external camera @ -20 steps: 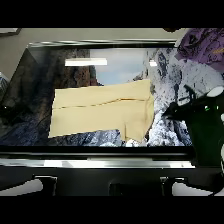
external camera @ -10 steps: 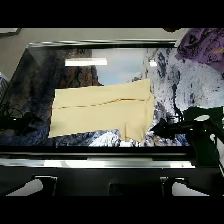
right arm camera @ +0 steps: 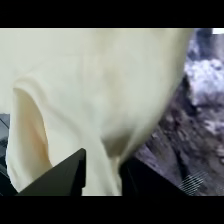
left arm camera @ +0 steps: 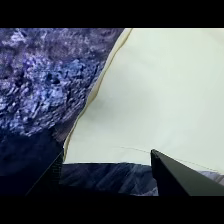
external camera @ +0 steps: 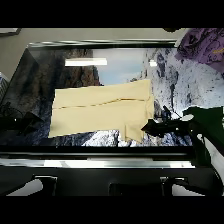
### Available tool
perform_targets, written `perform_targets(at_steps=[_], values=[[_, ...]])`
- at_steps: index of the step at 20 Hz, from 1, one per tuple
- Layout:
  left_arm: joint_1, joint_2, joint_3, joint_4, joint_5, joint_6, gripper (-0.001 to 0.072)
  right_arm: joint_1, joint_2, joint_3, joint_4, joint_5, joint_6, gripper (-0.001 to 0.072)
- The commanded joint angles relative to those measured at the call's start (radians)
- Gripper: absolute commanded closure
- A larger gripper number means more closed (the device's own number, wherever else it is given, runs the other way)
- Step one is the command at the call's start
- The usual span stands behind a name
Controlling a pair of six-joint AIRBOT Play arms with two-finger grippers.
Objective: Fold the clothes and pants, and hang the long-sleeved shirts on hangers.
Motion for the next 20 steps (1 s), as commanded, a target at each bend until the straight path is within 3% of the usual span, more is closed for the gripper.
perform_targets(at_steps=[1,7,11,20], values=[[0.001,-0.003,-0.001,-0.002,0.002,0.045,0.0088,0.025,0.0,0.0,-0.001,-0.037,0.021,0.0683],[0.001,-0.04,-0.056,-0.003,0.087,0.124,0.0088,0.025,0.082,0.0,-0.008,-0.03,0.056,0.0686],[0.0,-0.111,-0.063,-0.041,0.071,0.175,0.0094,0.025,0.135,0.0,-0.027,0.017,0.074,0.0686],[-0.004,-0.151,-0.083,-0.044,0.008,0.148,0.0103,0.025,0.15,0.0,-0.026,0.023,0.074,0.0685]])
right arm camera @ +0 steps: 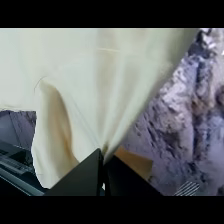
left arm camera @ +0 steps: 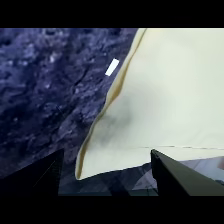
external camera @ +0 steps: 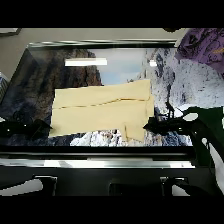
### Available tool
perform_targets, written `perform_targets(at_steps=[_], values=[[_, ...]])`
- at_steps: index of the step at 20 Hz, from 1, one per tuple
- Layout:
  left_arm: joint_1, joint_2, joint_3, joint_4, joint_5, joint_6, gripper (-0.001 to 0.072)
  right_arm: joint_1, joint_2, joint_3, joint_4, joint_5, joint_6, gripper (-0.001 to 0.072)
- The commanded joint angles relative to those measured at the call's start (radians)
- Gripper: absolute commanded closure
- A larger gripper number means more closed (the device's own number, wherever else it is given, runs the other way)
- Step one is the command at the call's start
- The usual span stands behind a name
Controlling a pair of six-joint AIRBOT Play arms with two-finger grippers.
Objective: Fold the clothes and pants, and hang the long-sleeved shirts on hangers.
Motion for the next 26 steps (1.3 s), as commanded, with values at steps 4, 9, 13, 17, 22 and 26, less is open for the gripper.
perform_targets(at_steps=[4,9,13,17,22,26], values=[[-0.026,-0.045,-0.008,-0.006,-0.029,-0.012,0.0111,0.001,0.003,0.001,-0.001,0.002,0.002,0.0685],[-0.063,-0.083,-0.008,-0.006,-0.043,-0.019,0.0469,0.001,0.016,0.001,-0.001,-0.002,0.003,0.0686],[-0.06,-0.071,-0.007,-0.006,-0.047,-0.061,0.069,0.001,0.066,0.001,-0.044,-0.008,0.035,0.0686],[-0.06,0.06,-0.007,0.009,-0.072,-0.164,0.0691,0.001,0.182,0.001,-0.179,0.058,0.143,0.0687],[-0.06,0.367,-0.008,0.114,-0.16,-0.344,0.0691,0.001,0.473,0.001,-0.364,0.28,0.352,0.0687],[-0.06,0.599,-0.008,0.212,-0.223,-0.397,0.0691,0.001,0.697,0.003,-0.395,0.406,0.441,0.0687]])
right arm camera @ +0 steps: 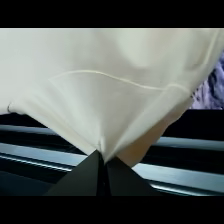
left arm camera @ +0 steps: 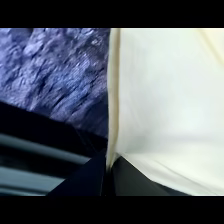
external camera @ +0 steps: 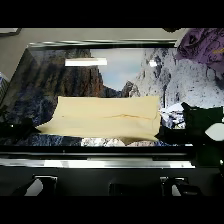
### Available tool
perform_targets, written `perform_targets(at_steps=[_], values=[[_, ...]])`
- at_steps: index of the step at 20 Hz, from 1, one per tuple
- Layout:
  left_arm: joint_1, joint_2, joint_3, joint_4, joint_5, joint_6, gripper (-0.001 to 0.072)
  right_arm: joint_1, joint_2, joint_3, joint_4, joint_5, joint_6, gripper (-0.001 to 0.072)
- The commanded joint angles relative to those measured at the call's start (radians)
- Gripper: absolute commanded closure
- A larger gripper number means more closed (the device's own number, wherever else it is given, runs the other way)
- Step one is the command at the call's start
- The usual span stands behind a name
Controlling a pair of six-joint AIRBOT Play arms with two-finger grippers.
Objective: Fold the clothes and pants, and hang the long-sleeved shirts on hangers.
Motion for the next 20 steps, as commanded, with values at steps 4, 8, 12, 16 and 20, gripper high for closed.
perform_targets(at_steps=[4,8,12,16,20], values=[[-0.042,0.19,0.001,0.063,0.028,0.004,0.0692,0.001,0.12,0.041,-0.077,0.089,0.061,0.0687],[-0.117,0.079,0.001,0.063,0.21,0.019,0.0692,0.001,-0.079,0.114,-0.08,0.001,-0.003,0.0687],[-0.177,-0.076,0.003,0.063,0.372,0.022,0.0692,0.001,-0.331,0.241,-0.077,-0.072,-0.065,0.0687],[-0.239,-0.241,0.076,0.064,0.485,0.038,0.0692,0.002,-0.565,0.405,-0.075,-0.121,-0.085,0.0687],[-0.263,-0.407,0.181,0.063,0.491,0.045,0.0692,0.004,-0.769,0.565,-0.06,-0.133,-0.092,0.0687]])
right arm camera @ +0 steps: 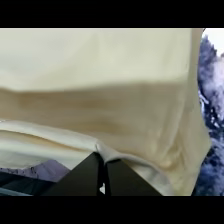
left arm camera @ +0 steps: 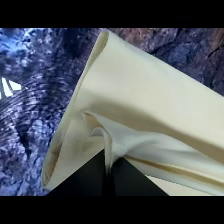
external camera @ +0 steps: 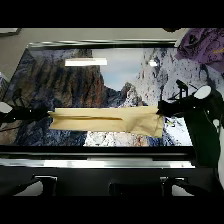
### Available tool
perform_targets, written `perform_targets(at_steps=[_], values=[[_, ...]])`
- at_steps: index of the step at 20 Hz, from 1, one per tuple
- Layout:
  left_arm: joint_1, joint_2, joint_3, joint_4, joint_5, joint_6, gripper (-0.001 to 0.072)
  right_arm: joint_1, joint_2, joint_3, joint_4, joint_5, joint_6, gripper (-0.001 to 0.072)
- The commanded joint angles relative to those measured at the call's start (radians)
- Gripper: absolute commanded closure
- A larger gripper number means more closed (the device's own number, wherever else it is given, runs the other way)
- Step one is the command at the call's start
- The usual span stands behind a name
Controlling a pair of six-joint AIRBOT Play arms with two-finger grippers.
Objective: Fold the clothes and pants, and hang the long-sleeved shirts on hangers.
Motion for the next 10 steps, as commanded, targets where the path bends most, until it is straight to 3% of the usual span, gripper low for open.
perform_targets(at_steps=[1,8,9,10], values=[[-0.028,-0.148,0.086,0.002,0.04,0.007,0.0692,0.002,-0.187,0.137,0.021,-0.023,-0.017,0.0687],[-0.087,-0.285,0.154,0.002,0.054,0.007,0.0684,0.002,-0.353,0.18,0.049,-0.054,-0.037,0.0684],[-0.092,-0.285,0.154,0.002,0.061,0.006,0.0633,0.002,-0.356,0.18,0.051,-0.055,-0.036,0.0658],[-0.094,-0.283,0.156,0.0,0.064,0.004,0.0533,0.002,-0.354,0.181,0.056,-0.052,-0.036,0.0603]])
